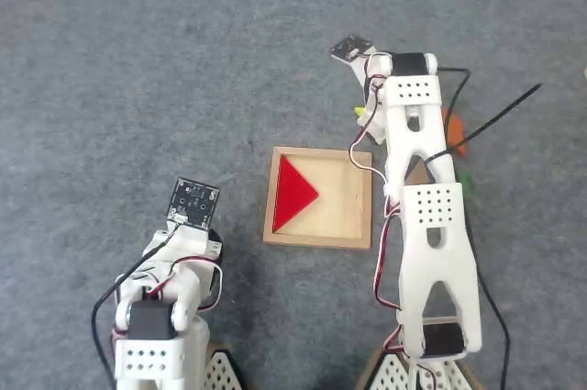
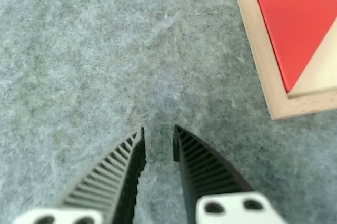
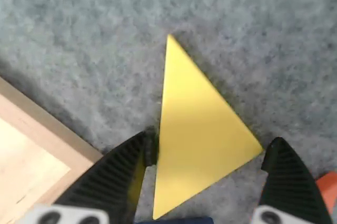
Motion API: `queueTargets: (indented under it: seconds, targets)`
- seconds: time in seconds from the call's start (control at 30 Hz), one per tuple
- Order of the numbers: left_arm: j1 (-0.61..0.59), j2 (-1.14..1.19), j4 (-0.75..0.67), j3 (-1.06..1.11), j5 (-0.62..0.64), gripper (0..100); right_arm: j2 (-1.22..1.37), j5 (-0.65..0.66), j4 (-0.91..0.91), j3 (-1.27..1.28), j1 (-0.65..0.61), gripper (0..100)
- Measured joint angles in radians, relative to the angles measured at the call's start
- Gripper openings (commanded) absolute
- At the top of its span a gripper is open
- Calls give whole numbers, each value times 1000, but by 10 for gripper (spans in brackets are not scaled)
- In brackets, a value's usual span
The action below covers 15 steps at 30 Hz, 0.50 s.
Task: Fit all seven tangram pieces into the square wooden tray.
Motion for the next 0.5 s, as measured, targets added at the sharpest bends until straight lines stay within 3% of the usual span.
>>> queueTargets:
  seconds: [0.27,0.5]
  targets:
    - [0,0,0,0,0,86,5,0,0,-9,2,191]
    - [0,0,0,0,0,86,6,0,9,-31,8,184]
